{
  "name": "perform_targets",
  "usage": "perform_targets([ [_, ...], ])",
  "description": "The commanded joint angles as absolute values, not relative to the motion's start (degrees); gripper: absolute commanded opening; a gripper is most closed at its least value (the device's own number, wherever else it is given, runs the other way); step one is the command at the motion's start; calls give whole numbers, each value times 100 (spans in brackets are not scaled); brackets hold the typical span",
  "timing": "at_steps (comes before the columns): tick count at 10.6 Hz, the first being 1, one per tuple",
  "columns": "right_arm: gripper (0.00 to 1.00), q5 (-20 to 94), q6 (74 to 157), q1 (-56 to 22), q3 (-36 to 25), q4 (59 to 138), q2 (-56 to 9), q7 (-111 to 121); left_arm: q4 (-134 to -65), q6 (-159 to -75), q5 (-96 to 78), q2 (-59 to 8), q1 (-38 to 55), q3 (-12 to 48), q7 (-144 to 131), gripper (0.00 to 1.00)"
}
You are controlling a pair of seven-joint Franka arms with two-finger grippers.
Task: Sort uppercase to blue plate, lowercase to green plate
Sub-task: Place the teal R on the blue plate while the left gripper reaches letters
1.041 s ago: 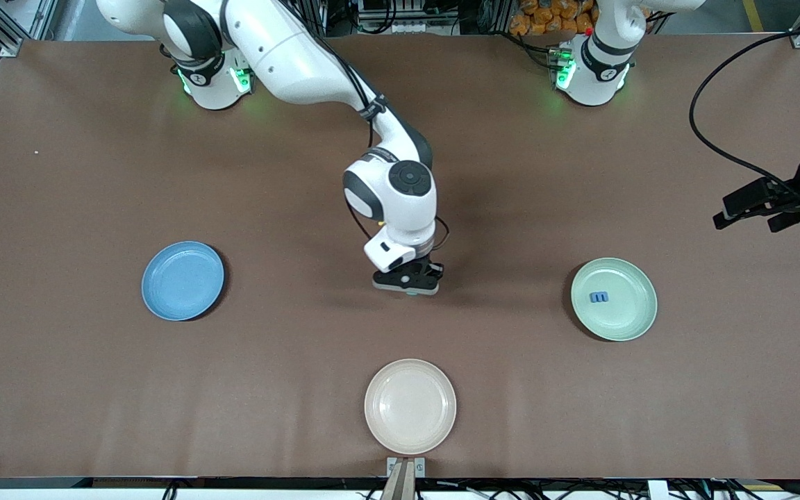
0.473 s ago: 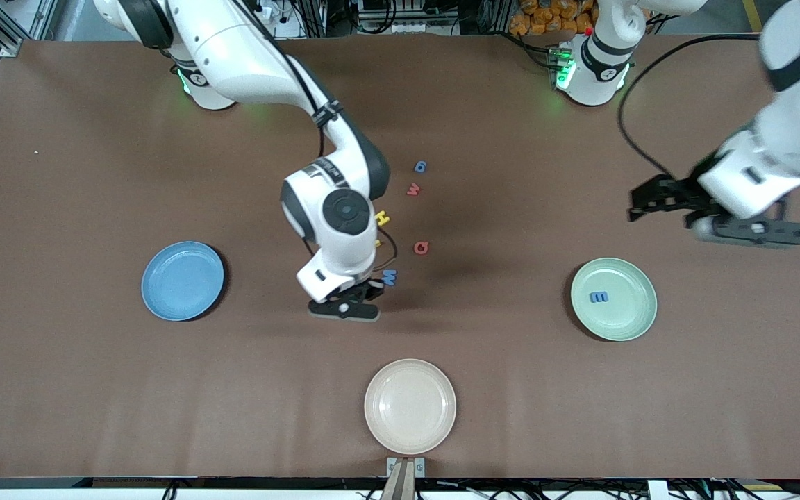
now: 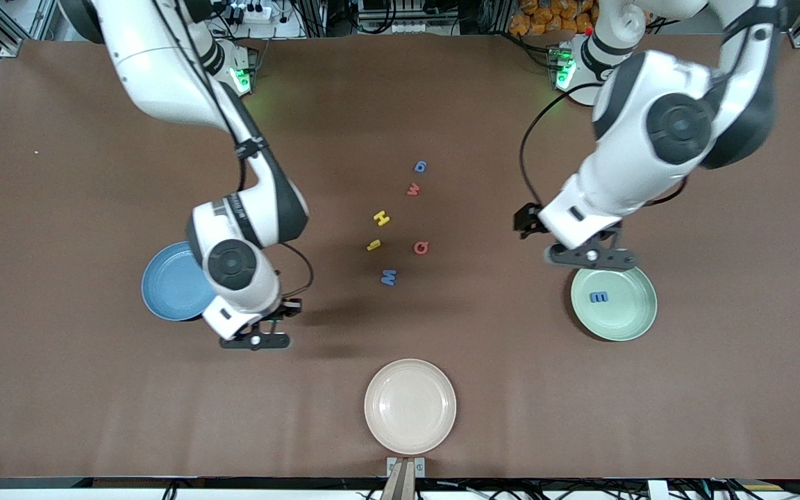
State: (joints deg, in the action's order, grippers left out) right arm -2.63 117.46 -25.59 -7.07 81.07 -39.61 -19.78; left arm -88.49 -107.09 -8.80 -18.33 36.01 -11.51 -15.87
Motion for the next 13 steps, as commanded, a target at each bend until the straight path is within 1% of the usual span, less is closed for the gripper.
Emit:
perform_targets([
  [1,0,-561,11804,-2111,-483,9138,-3209,-1637,-8596,-11361,-800,-2371,4093,-1169,-2106,100],
  [3,0,-606,11804,-1786,-483,9630,-3033,-1337,-8438,-11662,-791,-2749,4419,-1169,-2722,100],
  [5,0,-633,11804,-1469,-492,9939,-2953,-995,-8376,-11925,-800,-3040,4648,-1152,-2847,100],
  [7,0,-738,11821,-1091,-483,10150,-2979,-651,-8376,-12137,-809,-3251,4702,-881,-2970,100],
  [9,0,-738,11804,-915,-483,10283,-3006,-633,-8367,-12487,-791,-3497,4789,-538,-3626,100],
  [10,9,-730,11804,-801,-475,10274,-3075,-633,-8358,-12646,-782,-3646,4929,-536,-3821,100],
  [11,99,-695,11812,-800,-483,10248,-3154,-729,-8254,-12761,-791,-3830,5009,-527,-3910,100],
  [13,100,-686,11786,-782,-483,10187,-3147,-659,-8174,-12998,-756,-4077,5220,-519,-4069,100],
])
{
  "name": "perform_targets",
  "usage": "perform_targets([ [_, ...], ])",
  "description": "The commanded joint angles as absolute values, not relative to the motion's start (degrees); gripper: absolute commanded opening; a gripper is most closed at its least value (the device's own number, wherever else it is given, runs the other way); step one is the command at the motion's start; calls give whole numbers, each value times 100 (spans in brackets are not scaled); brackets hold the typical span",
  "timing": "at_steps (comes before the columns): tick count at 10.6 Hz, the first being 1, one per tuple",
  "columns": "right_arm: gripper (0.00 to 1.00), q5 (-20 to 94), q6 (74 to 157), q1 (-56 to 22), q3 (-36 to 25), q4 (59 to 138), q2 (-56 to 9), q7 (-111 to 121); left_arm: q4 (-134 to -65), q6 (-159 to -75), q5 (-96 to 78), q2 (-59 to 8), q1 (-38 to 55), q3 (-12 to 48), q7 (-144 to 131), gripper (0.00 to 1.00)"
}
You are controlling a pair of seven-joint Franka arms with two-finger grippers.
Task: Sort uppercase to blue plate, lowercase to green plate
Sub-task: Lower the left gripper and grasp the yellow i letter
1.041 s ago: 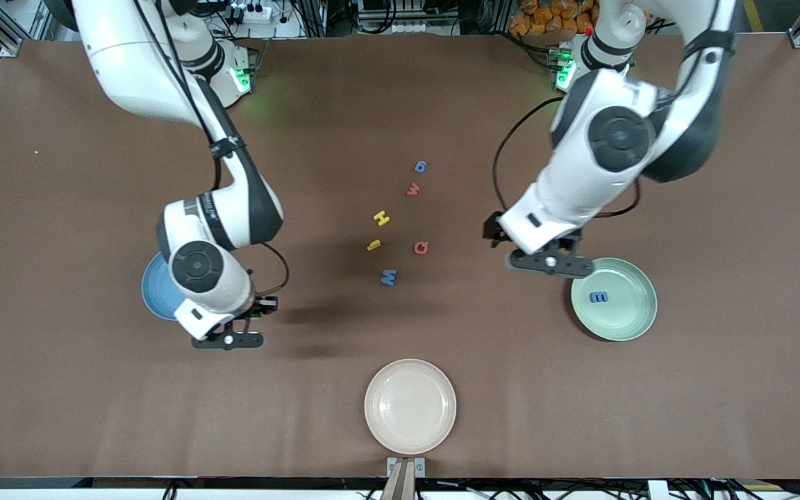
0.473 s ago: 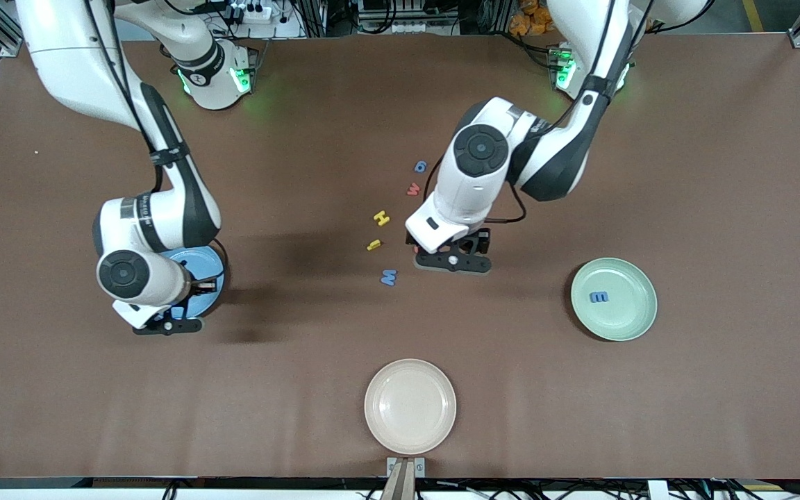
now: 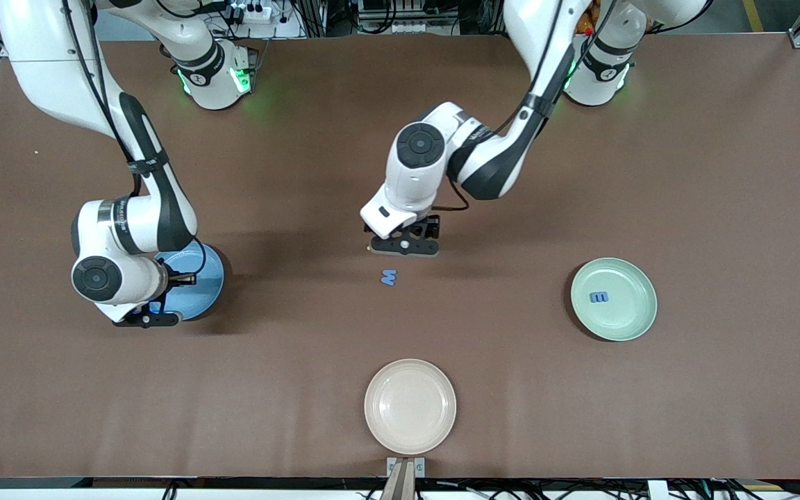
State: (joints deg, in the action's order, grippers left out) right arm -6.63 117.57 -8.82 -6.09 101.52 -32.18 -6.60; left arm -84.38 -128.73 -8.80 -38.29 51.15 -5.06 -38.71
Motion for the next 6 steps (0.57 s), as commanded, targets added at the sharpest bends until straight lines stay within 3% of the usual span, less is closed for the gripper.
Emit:
perform_targets([
  [1,100,-686,11760,-808,-475,10126,-3112,-659,-8174,-13051,-730,-4130,5247,-519,-3921,100],
  [6,100,-694,11760,-932,-483,9817,-3120,-650,-8174,-13560,-624,-4411,5343,-475,-1259,87],
])
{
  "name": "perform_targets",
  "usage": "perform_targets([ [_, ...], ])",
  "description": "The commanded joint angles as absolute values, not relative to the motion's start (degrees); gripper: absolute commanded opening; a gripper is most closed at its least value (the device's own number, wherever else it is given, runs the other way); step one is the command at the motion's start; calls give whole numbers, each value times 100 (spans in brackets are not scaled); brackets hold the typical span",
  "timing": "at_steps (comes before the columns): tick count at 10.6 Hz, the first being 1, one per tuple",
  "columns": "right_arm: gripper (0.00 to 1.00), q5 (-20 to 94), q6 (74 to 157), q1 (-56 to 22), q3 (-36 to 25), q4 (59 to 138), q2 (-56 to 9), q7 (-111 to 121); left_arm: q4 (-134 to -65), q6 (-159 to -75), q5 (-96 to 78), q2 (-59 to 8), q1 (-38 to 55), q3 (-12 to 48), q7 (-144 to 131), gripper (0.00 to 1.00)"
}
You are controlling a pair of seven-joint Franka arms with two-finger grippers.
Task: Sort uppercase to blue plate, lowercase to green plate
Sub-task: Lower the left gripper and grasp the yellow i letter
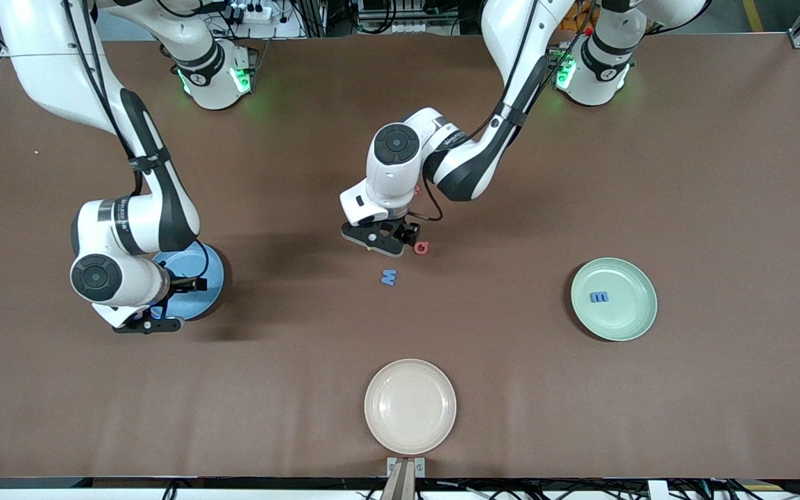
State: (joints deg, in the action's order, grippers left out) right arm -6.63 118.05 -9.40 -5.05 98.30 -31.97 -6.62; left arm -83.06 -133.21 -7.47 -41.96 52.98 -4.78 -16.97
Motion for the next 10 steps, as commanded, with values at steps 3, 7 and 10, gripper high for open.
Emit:
perform_targets([
  [3,100,-685,11953,-844,-483,9809,-3199,-712,-8174,-13999,-624,-4666,5440,-405,-625,79],
  [7,100,-659,12129,-712,-483,9747,-3392,-729,-8165,-14423,-449,-4922,5599,-413,-352,69],
  [10,100,-659,12400,-572,-483,9747,-3682,-669,-8165,-14432,-316,-4975,5607,-413,-185,61],
])
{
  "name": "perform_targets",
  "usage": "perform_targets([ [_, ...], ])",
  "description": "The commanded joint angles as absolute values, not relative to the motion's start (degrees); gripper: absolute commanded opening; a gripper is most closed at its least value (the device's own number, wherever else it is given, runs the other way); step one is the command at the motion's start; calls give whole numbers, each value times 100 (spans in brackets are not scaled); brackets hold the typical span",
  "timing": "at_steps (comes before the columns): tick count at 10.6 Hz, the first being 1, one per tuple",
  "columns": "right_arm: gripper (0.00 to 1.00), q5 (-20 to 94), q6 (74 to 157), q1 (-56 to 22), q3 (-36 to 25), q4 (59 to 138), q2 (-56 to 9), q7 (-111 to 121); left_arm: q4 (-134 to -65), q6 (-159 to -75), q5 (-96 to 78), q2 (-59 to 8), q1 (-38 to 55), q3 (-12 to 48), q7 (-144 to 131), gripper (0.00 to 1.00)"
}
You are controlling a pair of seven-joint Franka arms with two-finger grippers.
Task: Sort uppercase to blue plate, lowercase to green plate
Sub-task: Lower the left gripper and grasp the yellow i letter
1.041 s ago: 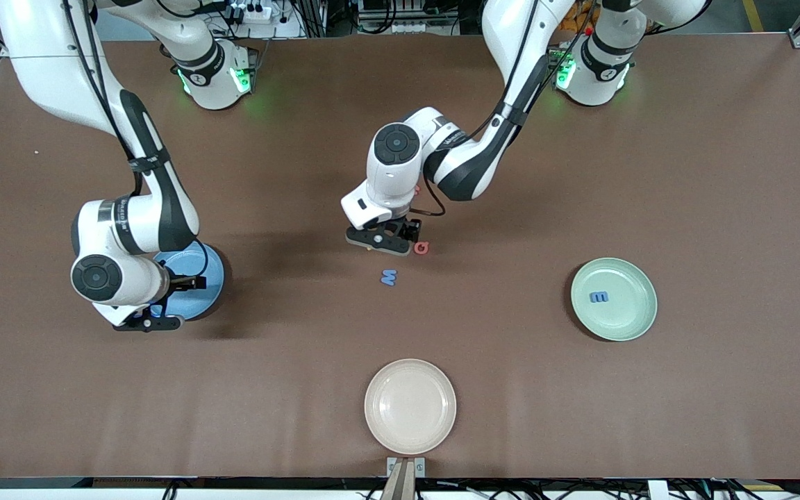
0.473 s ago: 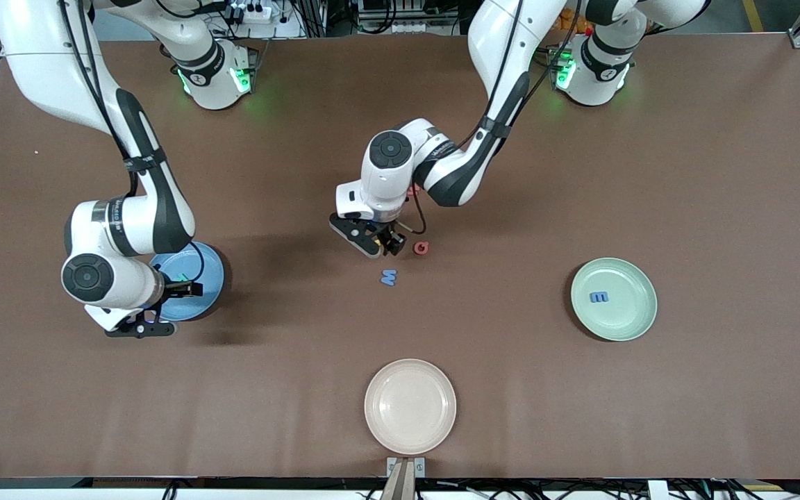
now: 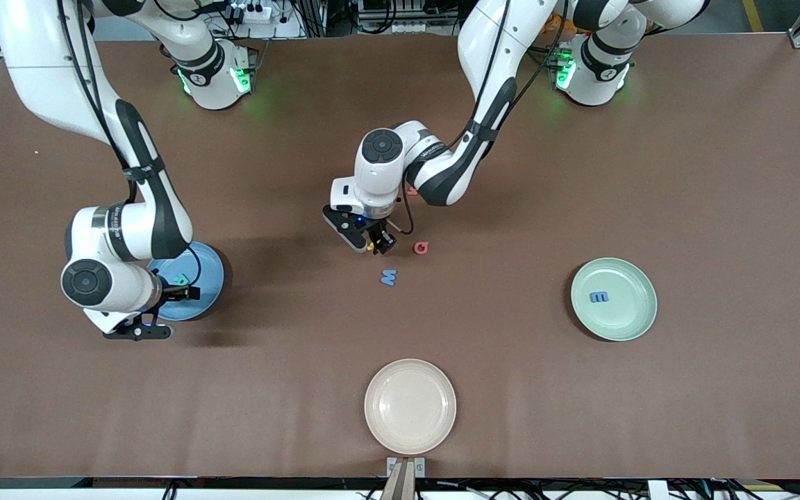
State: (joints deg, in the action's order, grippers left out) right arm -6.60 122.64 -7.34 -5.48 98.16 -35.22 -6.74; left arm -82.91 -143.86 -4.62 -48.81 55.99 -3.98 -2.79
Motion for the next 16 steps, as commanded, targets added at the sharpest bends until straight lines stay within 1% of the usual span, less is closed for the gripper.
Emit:
perform_targets([
  [1,100,-650,12410,-554,-483,9747,-3717,-668,-8165,-14423,-316,-4983,5634,-413,-185,60],
  [3,100,-659,12410,-598,-483,9747,-3718,-721,-8183,-14423,-299,-5010,5634,-413,-185,56],
  [4,100,-659,12410,-606,-483,9747,-3726,-721,-8183,-14423,-299,-5027,5642,-413,-185,49],
  [5,100,-650,12410,-606,-483,9747,-3727,-721,-8191,-14414,-273,-5027,5651,-413,-176,46],
  [7,100,-659,12410,-615,-483,9747,-3727,-721,-8191,-14414,-194,-5088,5669,-413,-184,44],
  [8,100,-659,12410,-615,-483,9747,-3727,-721,-8191,-14414,-202,-5115,5686,-413,-193,34],
  [9,100,-659,12410,-615,-483,9747,-3727,-721,-8200,-14414,-193,-5115,5687,-413,-185,11],
  [10,100,-659,12401,-615,-483,9747,-3727,-721,-8200,-14405,-141,-5115,5695,-413,-193,0],
  [12,100,-659,12401,-624,-483,9747,-3727,-721,-8200,-14301,95,-5054,5695,-439,-193,0],
  [14,100,-659,12393,-676,-483,9747,-3718,-729,-8165,-13583,115,-4748,5669,-631,-193,0],
  [16,100,-650,12270,-773,-475,9756,-3613,-729,-8165,-12854,27,-4204,5564,-860,-272,0],
])
